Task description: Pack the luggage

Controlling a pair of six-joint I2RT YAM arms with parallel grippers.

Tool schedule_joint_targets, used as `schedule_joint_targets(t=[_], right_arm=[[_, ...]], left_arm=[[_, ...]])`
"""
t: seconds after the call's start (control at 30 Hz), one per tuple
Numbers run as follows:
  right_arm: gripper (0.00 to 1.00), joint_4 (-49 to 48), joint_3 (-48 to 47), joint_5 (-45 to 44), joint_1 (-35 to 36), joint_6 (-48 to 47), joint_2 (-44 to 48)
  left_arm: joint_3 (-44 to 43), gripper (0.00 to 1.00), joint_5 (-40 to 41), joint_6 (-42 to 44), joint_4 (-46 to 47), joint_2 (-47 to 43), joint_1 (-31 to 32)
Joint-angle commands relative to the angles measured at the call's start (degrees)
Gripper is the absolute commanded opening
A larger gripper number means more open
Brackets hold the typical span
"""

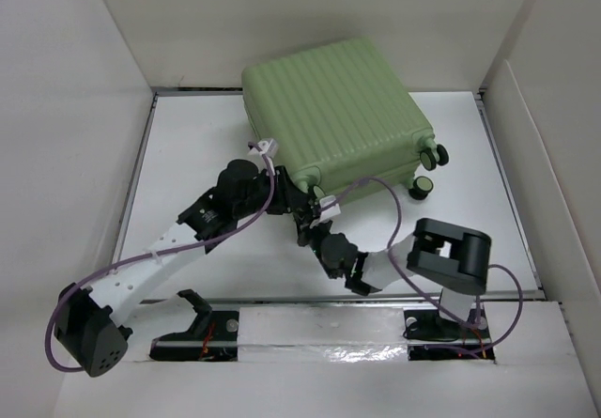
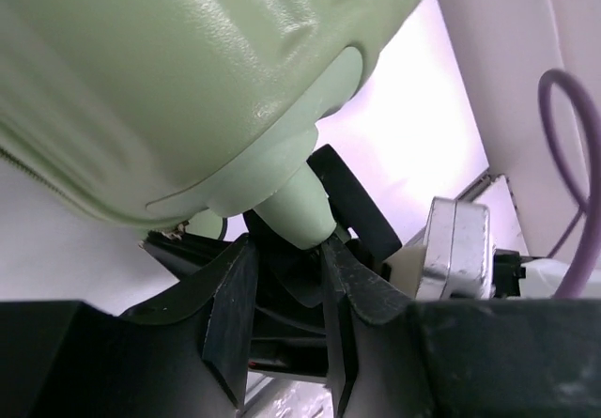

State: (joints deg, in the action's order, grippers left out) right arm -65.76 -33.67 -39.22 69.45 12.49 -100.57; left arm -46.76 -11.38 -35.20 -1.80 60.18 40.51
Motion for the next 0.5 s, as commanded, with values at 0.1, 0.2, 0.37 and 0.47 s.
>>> schedule_joint_targets(t=[0.1, 0.2, 0.37, 0.47], right_arm=[[0.00, -31.0, -16.7, 9.4, 7.7, -2.7, -14.5], [0.00, -33.7, -23.3, 6.7, 7.7, -3.2, -19.4], [0.34, -37.8, -17.9, -2.4, 10.7, -2.4, -17.6], [0.65, -37.9, -8.2, -8.6, 13.4, -3.2, -14.1]], left_arm=[[-7.9, 0.11, -9.5, -4.4, 15.1, 1.2, -0.8], [-4.6, 0.12, -11.4, -6.8, 17.8, -0.5, -0.8], [-3.5, 0.23, -5.5, -4.4, 15.9, -4.3, -0.8], [-3.4, 0.46, 2.1, -0.7, 11.8, -8.1, -0.8]])
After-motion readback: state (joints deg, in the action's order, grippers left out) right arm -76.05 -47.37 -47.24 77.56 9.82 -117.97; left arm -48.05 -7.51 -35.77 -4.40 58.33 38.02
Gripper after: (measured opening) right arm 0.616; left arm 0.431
